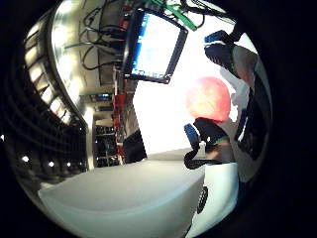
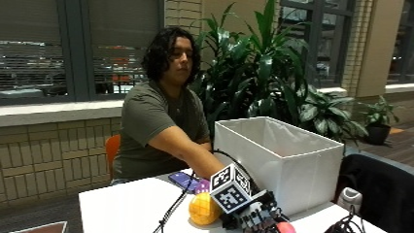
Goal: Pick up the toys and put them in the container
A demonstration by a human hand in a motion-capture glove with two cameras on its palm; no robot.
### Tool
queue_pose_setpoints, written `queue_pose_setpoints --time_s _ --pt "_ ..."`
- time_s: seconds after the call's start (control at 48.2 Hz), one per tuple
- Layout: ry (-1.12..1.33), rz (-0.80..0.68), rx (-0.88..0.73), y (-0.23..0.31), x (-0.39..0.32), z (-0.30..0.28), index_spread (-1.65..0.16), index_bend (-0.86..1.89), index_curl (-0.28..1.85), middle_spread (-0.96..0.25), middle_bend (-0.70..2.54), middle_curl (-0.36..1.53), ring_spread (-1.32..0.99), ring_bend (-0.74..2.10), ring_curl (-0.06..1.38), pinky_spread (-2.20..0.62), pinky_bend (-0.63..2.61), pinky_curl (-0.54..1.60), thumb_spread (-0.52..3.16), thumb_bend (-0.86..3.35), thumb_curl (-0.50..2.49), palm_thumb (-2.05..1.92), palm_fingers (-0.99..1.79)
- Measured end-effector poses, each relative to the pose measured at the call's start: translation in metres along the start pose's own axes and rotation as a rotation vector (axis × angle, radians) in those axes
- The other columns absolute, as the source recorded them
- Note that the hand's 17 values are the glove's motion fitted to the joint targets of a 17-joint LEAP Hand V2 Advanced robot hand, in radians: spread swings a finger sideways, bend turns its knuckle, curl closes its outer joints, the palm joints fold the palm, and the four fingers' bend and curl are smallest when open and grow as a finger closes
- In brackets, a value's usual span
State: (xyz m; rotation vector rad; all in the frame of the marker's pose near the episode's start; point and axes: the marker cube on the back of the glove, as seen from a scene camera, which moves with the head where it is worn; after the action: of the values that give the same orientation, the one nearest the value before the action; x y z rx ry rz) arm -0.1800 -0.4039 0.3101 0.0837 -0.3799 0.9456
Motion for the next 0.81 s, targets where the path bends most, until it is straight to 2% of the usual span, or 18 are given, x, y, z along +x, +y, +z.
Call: queue_pose_setpoints --time_s 0.249,0.352,0.477,0.643,0.726,0.809 --pt "0.025 -0.020 0.065 0.001 0.003 0.005 -0.34 0.20 0.05 -0.45 1.25 1.00 -0.40 1.65 0.67 -0.40 1.25 0.51 1.31 0.14 0.29 0.51 0.95" --pt "-0.022 -0.021 0.103 0.000 0.005 -0.009 -0.34 0.31 0.10 -0.48 1.32 1.09 -0.44 1.68 0.71 -0.43 1.33 0.56 1.35 0.13 0.28 0.50 0.99" --pt "-0.099 -0.040 0.066 0.004 0.003 -0.041 -0.33 0.40 0.16 -0.52 1.37 1.18 -0.48 1.71 0.77 -0.46 1.45 0.63 1.36 0.12 0.27 0.50 0.98" --pt "-0.167 -0.290 0.069 0.021 -0.019 -0.136 -0.32 0.43 0.20 -0.54 1.43 1.25 -0.47 1.81 0.84 -0.51 1.56 0.73 1.38 0.14 0.27 0.55 1.02" --pt "-0.241 -0.471 -0.037 0.049 -0.036 -0.186 -0.31 0.45 0.22 -0.54 1.45 1.27 -0.47 1.82 0.87 -0.54 1.57 0.77 1.38 0.14 0.27 0.57 1.02" --pt "-0.327 -0.547 -0.123 0.094 -0.062 -0.226 -0.31 0.46 0.24 -0.54 1.48 1.29 -0.46 1.81 0.89 -0.55 1.57 0.81 1.38 0.14 0.26 0.58 1.00"
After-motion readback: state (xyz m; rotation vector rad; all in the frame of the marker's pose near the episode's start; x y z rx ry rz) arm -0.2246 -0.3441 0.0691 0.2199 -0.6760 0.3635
